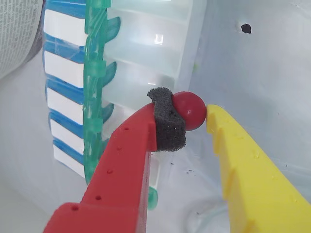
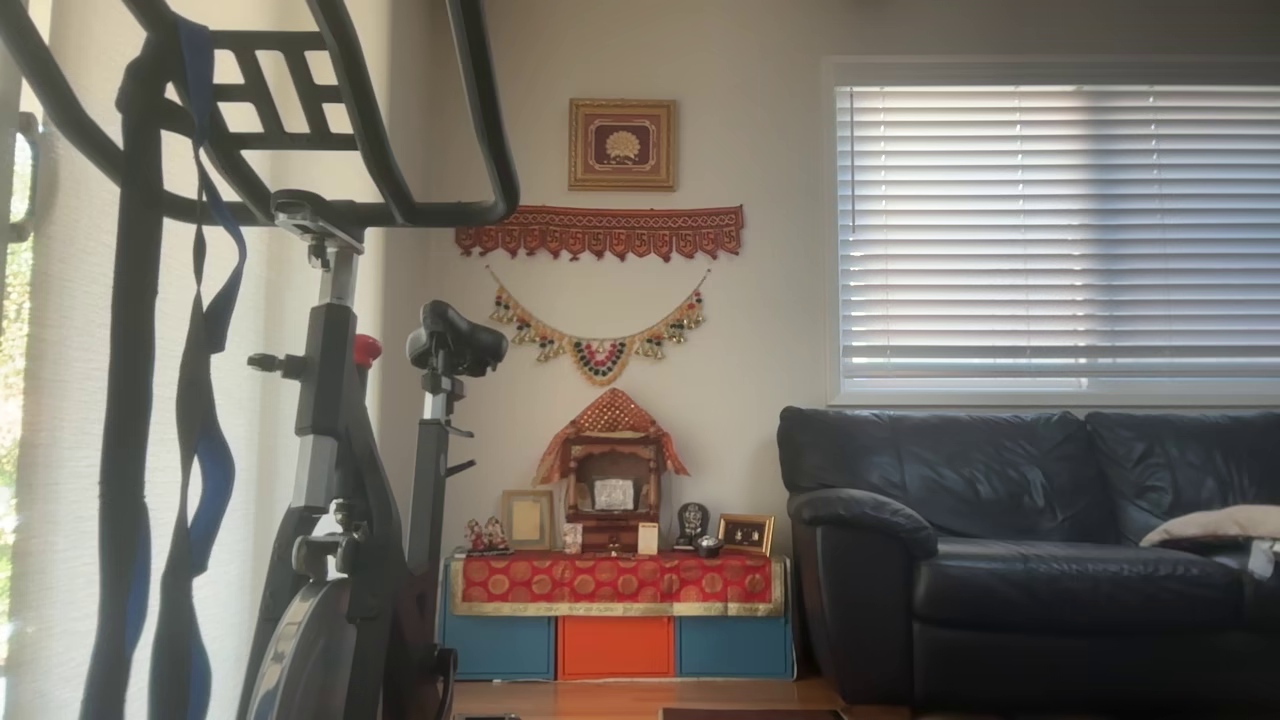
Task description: Sort medicines into box.
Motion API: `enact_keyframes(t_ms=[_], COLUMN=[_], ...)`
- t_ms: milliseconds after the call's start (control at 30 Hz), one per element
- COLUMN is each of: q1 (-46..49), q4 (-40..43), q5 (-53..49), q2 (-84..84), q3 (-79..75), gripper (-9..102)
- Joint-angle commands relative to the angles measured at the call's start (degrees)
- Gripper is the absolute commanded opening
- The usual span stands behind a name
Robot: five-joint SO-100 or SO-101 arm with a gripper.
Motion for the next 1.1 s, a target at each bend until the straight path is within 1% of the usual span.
enact_keyframes(t_ms=[0, 200, 433, 700, 900, 933, 967, 1000, 1033, 1067], q1=[-0.4, -1.5, -2.3, -2.5, -3.3, -3.3, -3.4, -3.5, -3.6, -3.7], q4=[-1.8, -2.4, -0.8, 7.1, 8.3, 9.1, 10.6, 11.5, 12.3, 12.7], q5=[-0.3, 0.5, 2.2, 4.7, 5.4, 5.3, 5.0, 4.9, 4.7, 4.5], q2=[1.4, 0.4, -7.2, -16.6, -14.7, -14.6, -14.6, -14.6, -14.4, -13.7], q3=[-4.6, -6.0, -15.4, -31.5, -30.8, -31.0, -31.6, -32.0, -31.9, -31.3], gripper=[1, 1, 1, 1, 1, 2, 11, 17, 23, 24])
